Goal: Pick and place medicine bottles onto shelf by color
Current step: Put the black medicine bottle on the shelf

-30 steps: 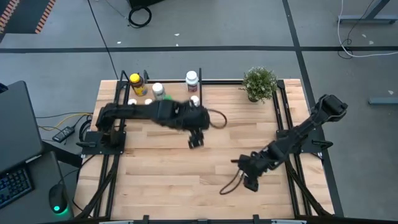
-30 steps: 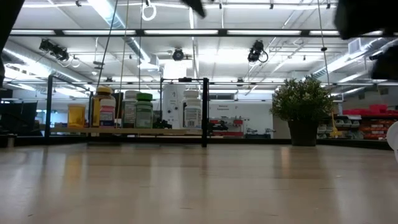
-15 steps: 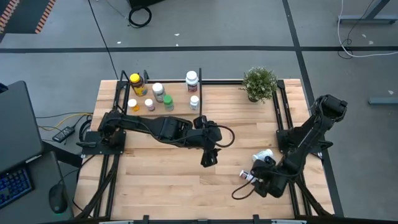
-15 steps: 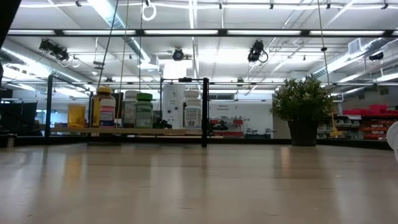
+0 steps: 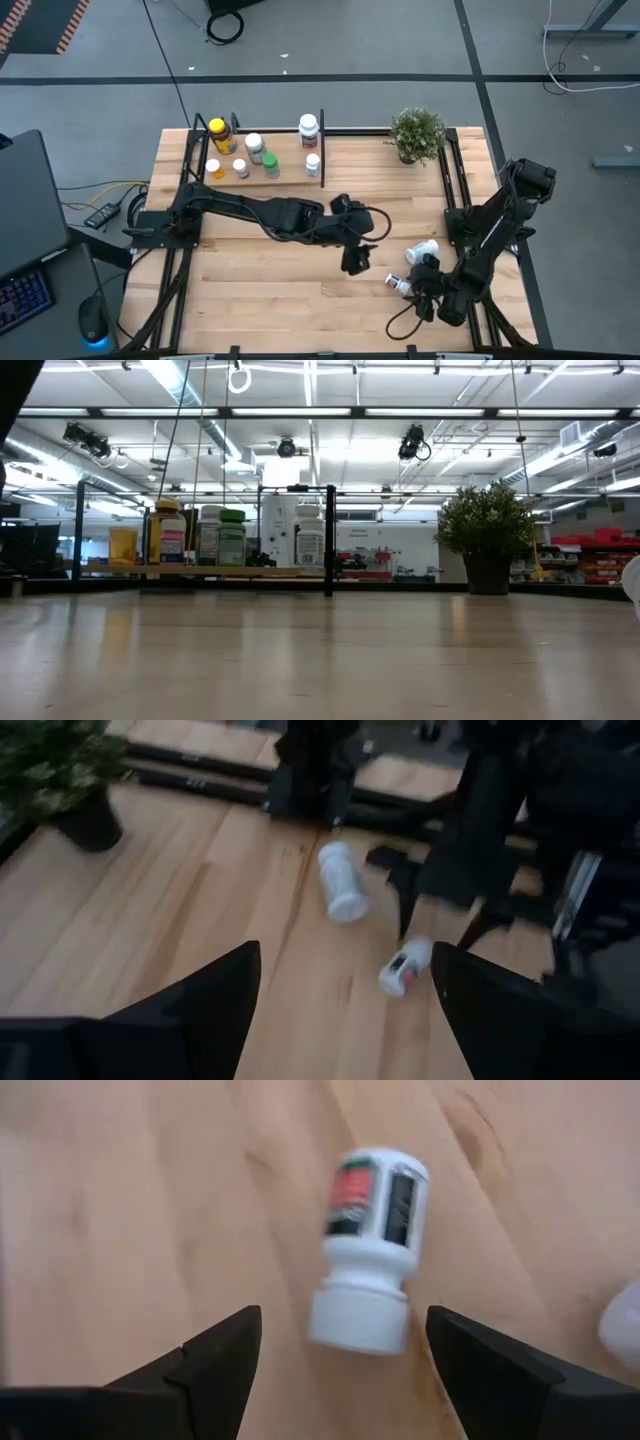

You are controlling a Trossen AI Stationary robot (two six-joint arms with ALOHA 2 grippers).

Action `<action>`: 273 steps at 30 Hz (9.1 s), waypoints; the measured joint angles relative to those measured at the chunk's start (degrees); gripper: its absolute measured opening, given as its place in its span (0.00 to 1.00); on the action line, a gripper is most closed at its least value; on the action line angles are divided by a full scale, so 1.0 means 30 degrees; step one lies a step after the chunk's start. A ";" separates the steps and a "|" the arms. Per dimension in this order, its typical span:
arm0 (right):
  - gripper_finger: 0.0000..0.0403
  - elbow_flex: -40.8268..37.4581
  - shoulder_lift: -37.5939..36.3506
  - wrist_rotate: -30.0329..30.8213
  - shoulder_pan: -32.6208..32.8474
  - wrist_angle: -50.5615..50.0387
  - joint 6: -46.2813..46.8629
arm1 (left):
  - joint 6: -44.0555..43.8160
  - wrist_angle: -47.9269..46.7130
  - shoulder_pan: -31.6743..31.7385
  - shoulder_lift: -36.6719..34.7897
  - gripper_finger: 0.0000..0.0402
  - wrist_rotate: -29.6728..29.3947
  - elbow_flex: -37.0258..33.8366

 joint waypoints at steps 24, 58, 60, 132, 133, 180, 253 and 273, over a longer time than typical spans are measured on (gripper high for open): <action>0.49 0.0522 0.2852 0.0727 -0.0022 0.0367 0.2443 | -0.0944 0.0227 -0.0073 0.0788 0.74 0.0451 -0.0007; 0.40 0.7745 -0.5167 -0.3878 -0.9235 -0.4572 -0.8069 | 0.3913 -0.1077 -0.1311 0.0599 0.74 -0.0462 0.0000; 0.40 0.7745 -0.5352 -0.3895 -0.9393 -0.4586 -0.8382 | 0.3915 -0.1044 -0.1311 0.0599 0.74 -0.0482 0.0000; 0.40 0.7745 -0.6507 -1.2147 -1.4016 -0.3967 -0.7521 | 0.4988 0.1014 -0.1986 0.1787 0.48 -0.2915 -0.0007; 0.40 0.7745 -0.6507 -1.2140 -1.4031 -0.3941 -0.7530 | 0.4974 0.0901 -0.2007 0.1787 0.43 -0.2936 -0.0007; 0.52 0.7745 -0.7535 -0.5857 -1.4753 0.0595 -1.2595 | -1.2641 -0.9658 -0.4304 0.1158 0.40 -1.5152 -0.0001; 0.73 0.7730 -0.7768 -0.8920 -1.4608 -0.1203 -1.1384 | -0.3230 -0.0655 -0.2878 0.0162 0.42 -0.9111 -0.0007; 0.69 0.7737 -0.7739 -0.9186 -1.4324 0.1002 -1.0823 | -0.2917 0.0155 -0.3016 0.0179 0.44 -0.8908 0.0015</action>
